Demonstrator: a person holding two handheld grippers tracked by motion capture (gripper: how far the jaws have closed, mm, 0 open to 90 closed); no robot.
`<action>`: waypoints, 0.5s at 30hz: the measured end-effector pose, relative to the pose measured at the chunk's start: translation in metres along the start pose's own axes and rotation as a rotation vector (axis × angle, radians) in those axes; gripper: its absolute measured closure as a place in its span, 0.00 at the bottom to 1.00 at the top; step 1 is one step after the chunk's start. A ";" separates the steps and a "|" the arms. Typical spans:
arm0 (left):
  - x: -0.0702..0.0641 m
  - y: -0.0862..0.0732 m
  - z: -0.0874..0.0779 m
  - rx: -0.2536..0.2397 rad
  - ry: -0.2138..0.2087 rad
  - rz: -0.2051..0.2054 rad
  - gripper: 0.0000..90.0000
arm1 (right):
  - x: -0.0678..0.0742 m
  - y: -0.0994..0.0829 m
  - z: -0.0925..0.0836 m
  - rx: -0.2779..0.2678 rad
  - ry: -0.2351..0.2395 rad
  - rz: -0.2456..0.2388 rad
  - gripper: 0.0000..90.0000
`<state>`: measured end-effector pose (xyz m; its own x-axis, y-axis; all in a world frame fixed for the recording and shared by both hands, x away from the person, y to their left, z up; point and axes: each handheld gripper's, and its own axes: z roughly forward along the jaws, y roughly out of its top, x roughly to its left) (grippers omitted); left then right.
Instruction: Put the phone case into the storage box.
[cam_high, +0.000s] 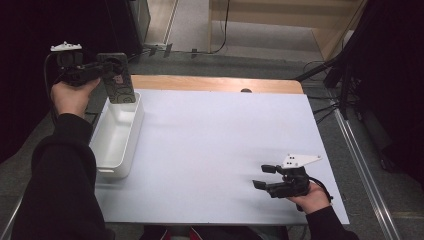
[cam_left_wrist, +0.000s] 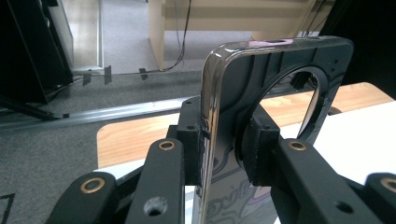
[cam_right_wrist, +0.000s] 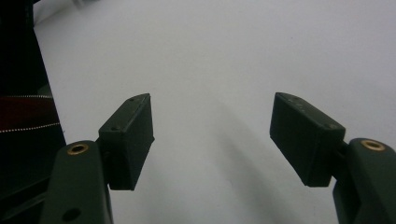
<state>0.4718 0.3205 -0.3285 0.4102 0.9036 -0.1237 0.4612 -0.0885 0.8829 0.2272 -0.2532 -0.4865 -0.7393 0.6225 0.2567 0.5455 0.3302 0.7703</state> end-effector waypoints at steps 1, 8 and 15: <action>0.001 -0.001 0.000 0.001 0.004 -0.001 0.79 | 0.000 0.000 0.000 0.000 0.001 0.001 0.33; 0.006 -0.006 0.005 -0.007 0.017 -0.006 0.79 | 0.001 0.001 -0.002 -0.016 0.008 0.002 0.33; 0.008 -0.008 0.013 -0.005 0.019 -0.004 0.79 | 0.001 0.002 -0.002 -0.020 0.004 -0.001 0.33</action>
<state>0.4816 0.3235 -0.3425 0.3934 0.9116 -0.1188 0.4589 -0.0828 0.8846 0.2267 -0.2533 -0.4839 -0.7414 0.6191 0.2587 0.5372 0.3165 0.7818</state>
